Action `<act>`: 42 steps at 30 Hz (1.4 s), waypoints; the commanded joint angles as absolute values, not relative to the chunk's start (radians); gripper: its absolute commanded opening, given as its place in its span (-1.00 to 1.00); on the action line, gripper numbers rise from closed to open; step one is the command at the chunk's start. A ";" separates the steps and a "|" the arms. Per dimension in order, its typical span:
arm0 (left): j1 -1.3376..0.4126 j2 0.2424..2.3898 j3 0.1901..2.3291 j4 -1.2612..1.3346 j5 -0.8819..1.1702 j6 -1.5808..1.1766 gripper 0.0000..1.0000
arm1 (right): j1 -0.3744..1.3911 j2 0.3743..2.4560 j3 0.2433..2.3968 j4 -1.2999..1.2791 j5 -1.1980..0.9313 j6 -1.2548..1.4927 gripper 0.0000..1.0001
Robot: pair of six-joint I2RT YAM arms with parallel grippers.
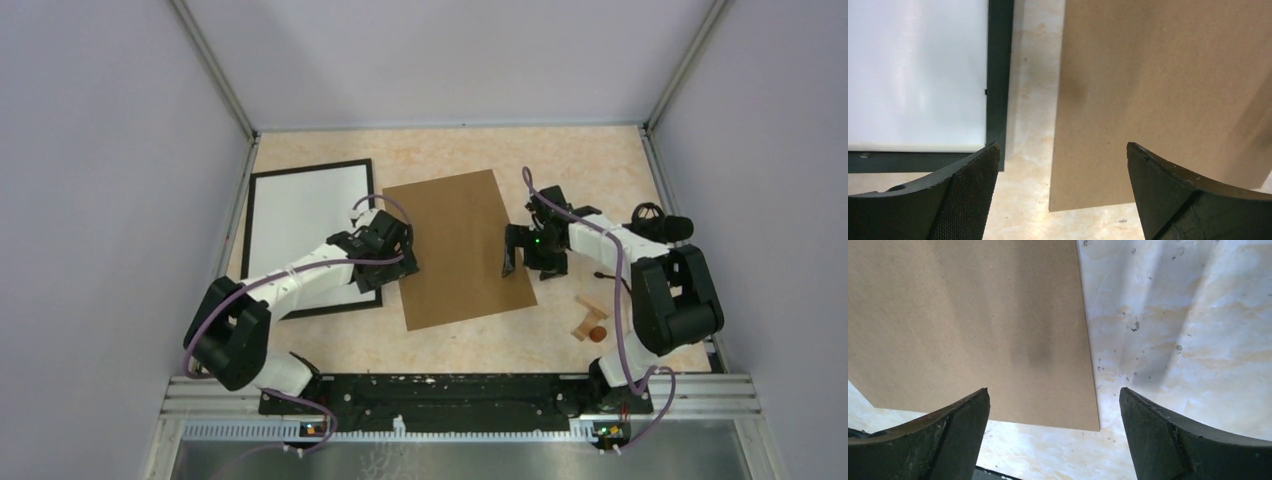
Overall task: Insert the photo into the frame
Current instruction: Pick up the photo frame item at the center of the board.
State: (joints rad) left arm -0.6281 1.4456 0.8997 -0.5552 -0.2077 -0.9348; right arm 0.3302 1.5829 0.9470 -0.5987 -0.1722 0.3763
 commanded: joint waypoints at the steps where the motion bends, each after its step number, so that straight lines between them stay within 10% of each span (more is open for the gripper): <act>1: -0.684 1.425 0.911 -0.619 -0.176 -1.008 0.97 | 0.324 1.571 1.034 -0.683 -0.108 0.330 0.98; 42: -0.755 1.579 0.991 -0.240 0.183 -0.932 0.97 | 0.380 1.733 0.898 -0.504 -0.370 0.371 0.91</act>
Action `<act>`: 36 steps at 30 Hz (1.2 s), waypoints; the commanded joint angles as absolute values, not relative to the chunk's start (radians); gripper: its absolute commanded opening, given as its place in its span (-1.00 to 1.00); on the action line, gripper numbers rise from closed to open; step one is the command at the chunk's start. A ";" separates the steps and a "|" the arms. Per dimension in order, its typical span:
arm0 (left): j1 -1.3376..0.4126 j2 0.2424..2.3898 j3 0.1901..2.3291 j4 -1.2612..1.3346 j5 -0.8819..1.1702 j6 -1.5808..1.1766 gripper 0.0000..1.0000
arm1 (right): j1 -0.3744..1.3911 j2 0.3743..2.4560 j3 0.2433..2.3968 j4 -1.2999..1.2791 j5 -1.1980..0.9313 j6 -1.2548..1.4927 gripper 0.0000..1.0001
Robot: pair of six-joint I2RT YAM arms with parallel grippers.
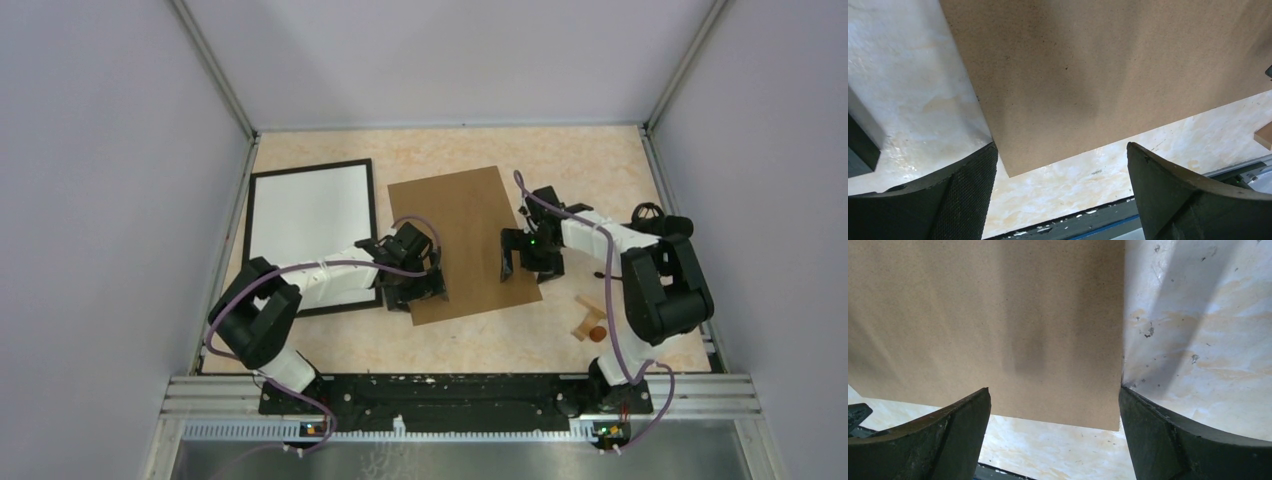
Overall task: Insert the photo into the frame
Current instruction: Pick up the photo frame item at the center of the board, then place the photo frame item in the photo frame.
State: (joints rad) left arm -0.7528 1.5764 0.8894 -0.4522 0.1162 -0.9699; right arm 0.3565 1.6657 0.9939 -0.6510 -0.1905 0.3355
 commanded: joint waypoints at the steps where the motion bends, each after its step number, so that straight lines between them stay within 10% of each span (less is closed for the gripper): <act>1: -0.755 1.573 1.007 -0.246 0.186 -0.930 0.97 | 0.380 1.730 0.889 -0.499 -0.373 0.375 0.91; 36: -0.586 1.087 0.803 -0.587 -0.087 -1.016 0.97 | 0.632 1.859 1.037 -0.353 -0.456 0.573 0.91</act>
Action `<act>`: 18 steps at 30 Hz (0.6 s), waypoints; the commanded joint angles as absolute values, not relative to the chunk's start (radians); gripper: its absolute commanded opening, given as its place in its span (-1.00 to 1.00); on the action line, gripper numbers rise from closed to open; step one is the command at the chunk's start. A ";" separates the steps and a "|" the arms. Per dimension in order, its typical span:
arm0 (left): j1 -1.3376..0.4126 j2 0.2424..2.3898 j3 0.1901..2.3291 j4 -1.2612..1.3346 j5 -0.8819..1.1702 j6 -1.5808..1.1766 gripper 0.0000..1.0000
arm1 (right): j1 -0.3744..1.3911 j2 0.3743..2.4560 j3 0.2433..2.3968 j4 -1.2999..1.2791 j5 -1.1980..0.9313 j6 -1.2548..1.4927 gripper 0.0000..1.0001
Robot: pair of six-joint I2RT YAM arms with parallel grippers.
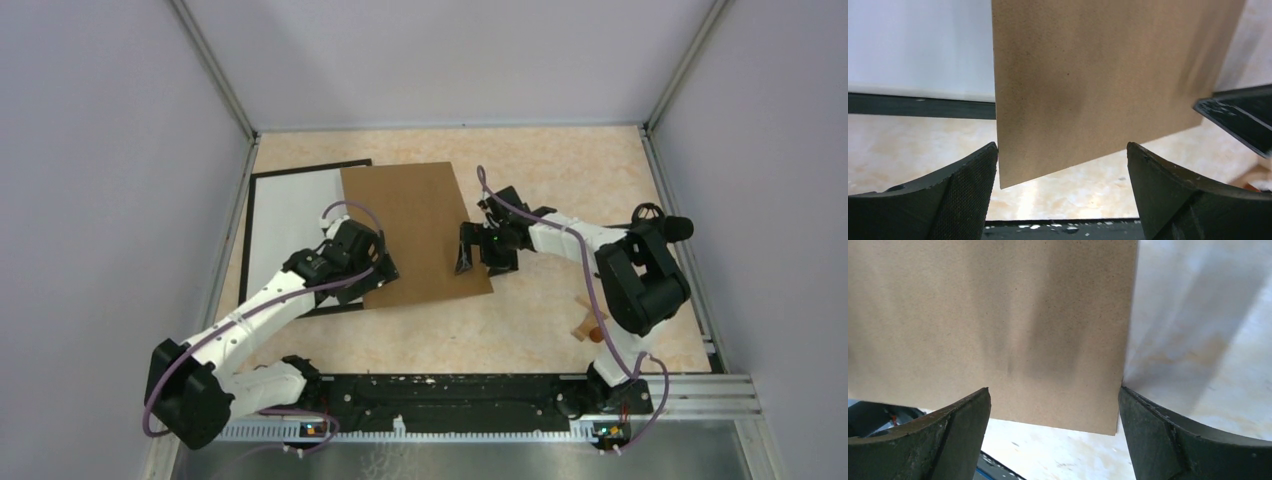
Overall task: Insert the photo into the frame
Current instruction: Place the photo frame item in the photo frame.
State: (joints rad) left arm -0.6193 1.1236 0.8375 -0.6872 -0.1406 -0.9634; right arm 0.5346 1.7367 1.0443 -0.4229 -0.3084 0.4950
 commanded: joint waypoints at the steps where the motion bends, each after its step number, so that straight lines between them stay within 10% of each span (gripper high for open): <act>1: -0.569 1.082 0.791 -0.587 -0.091 -1.008 0.97 | 0.641 1.874 1.047 -0.347 -0.459 0.579 0.91; 18: -0.389 1.160 0.857 -0.832 -0.389 -0.888 0.97 | 0.567 1.791 0.963 -0.265 -0.568 0.535 0.97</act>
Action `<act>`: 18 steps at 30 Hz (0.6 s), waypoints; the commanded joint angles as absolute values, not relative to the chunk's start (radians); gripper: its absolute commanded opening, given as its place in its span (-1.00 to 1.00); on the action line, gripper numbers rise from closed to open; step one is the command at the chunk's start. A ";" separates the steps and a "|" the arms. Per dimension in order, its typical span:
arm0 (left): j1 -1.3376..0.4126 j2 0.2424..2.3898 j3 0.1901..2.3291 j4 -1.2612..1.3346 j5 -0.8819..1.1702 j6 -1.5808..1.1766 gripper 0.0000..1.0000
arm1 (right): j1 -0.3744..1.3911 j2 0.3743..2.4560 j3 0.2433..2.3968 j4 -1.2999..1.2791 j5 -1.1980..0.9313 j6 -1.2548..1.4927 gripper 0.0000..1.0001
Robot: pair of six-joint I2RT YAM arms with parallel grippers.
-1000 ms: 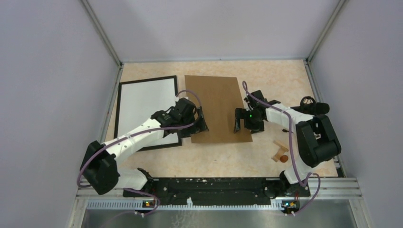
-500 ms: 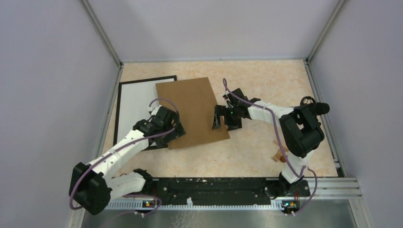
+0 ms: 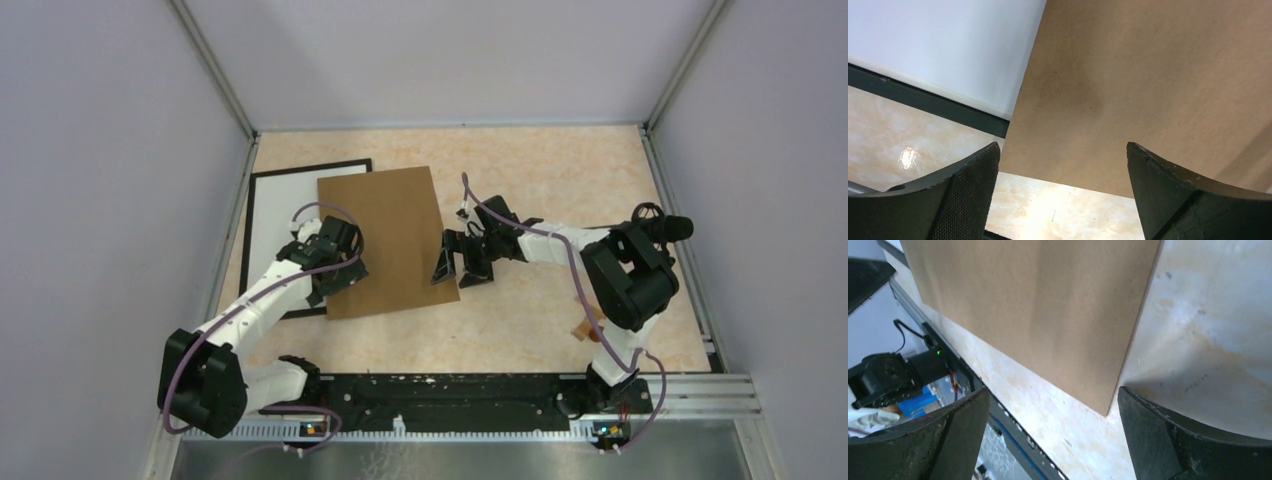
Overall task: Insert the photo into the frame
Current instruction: Place the photo frame item in the photo frame.
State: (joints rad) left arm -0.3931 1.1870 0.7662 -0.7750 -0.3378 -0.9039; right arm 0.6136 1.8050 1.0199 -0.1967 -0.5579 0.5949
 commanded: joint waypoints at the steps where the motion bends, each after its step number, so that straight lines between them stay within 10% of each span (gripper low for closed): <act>1: -0.389 1.156 0.872 -0.833 -0.359 -0.881 0.97 | 0.550 1.788 0.965 -0.272 -0.572 0.523 0.97; 18: -0.230 1.268 0.650 -0.450 -0.149 -0.839 0.97 | 0.463 1.924 1.024 -0.087 -0.643 0.540 0.97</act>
State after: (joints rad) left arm -0.2756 1.2659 0.7124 -0.5365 -0.1581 -0.8459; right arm 0.4805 1.8549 1.0176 -0.1402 -0.7330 0.5640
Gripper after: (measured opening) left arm 0.986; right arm 0.984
